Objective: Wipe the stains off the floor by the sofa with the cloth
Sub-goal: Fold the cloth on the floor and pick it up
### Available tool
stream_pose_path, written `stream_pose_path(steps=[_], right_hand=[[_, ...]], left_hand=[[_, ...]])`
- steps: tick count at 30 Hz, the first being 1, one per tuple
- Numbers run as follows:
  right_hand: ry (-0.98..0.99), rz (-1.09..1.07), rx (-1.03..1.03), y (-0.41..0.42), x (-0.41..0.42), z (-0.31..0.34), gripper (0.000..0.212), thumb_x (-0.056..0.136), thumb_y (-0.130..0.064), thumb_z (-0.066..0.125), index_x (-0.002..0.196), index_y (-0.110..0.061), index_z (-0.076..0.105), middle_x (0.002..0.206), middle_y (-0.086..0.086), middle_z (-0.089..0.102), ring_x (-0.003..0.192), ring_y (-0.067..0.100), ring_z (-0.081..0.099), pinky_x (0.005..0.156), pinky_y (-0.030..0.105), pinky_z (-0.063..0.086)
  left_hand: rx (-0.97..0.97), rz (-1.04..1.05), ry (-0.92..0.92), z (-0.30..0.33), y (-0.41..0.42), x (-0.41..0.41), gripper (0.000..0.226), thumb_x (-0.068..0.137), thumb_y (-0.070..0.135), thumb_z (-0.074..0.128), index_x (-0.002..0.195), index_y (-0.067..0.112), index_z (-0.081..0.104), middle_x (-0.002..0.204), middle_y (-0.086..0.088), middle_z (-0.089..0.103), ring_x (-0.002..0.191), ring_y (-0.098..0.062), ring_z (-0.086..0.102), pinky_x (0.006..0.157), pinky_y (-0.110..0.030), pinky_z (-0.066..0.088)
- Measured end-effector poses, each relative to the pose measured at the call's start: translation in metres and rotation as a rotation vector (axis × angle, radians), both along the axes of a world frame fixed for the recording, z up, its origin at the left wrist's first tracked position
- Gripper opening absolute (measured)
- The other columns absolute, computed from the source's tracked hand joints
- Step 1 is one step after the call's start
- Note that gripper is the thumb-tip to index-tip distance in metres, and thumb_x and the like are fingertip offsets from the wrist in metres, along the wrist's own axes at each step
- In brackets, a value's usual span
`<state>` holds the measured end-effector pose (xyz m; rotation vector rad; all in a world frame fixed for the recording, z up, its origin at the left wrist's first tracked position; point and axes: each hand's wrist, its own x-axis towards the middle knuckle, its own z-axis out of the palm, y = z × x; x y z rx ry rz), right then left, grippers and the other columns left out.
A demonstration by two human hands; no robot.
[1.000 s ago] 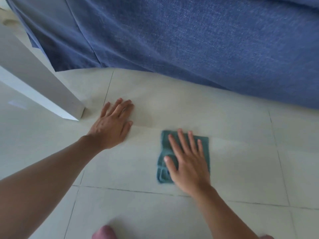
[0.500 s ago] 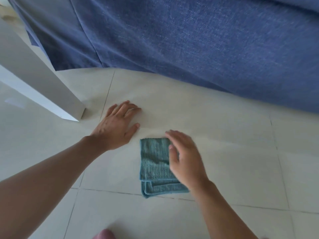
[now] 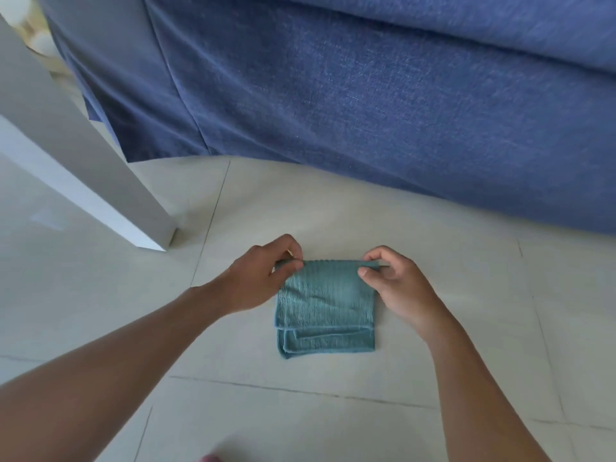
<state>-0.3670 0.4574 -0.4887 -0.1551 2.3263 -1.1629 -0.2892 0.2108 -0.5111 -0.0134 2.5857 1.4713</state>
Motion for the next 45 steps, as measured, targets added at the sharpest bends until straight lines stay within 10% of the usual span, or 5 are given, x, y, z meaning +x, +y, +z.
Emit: stream_pose_path(steps=[5, 11, 29, 45], right_hand=[[-0.200, -0.181, -0.244, -0.019, 0.003, 0.005, 0.022, 0.100, -0.017, 0.059, 0.103, -0.038, 0.068, 0.083, 0.024, 0.062, 0.073, 0.028, 0.058, 0.067, 0.039, 0.048], [-0.585, -0.115, -0.572, -0.016, 0.008, 0.004, 0.030, 0.080, -0.001, 0.075, 0.109, -0.009, 0.077, 0.109, 0.014, 0.077, 0.096, 0.021, 0.074, 0.078, 0.025, 0.059], [-0.309, -0.029, -0.159, -0.045, -0.006, 0.029, 0.042, 0.081, 0.004, 0.076, 0.110, -0.027, 0.076, 0.099, 0.004, 0.078, 0.080, 0.020, 0.078, 0.072, 0.042, 0.065], [-0.102, 0.251, -0.338, -0.097, -0.043, 0.284, 0.036, 0.083, 0.011, 0.070, 0.103, -0.018, 0.077, 0.080, 0.001, 0.077, 0.062, 0.010, 0.069, 0.052, 0.021, 0.051]], left_hand=[[0.309, 0.187, -0.114, 0.010, 0.000, 0.003, 0.009, 0.100, 0.024, 0.054, 0.105, 0.030, 0.050, 0.074, -0.002, 0.052, 0.053, -0.009, 0.047, 0.052, -0.019, 0.042], [0.690, 0.201, -0.325, 0.014, -0.020, 0.008, 0.022, 0.083, 0.008, 0.076, 0.103, 0.015, 0.071, 0.112, -0.001, 0.067, 0.096, -0.020, 0.070, 0.072, -0.034, 0.058], [0.209, 0.174, -0.305, 0.040, -0.021, -0.002, 0.077, 0.070, 0.005, 0.083, 0.137, 0.029, 0.054, 0.133, 0.009, 0.035, 0.116, -0.012, 0.047, 0.077, -0.028, 0.060], [-0.023, 0.348, -0.045, 0.324, -0.036, -0.007, 0.077, 0.074, 0.002, 0.079, 0.141, 0.023, 0.049, 0.129, 0.003, 0.033, 0.092, -0.009, 0.056, 0.059, -0.028, 0.060]])
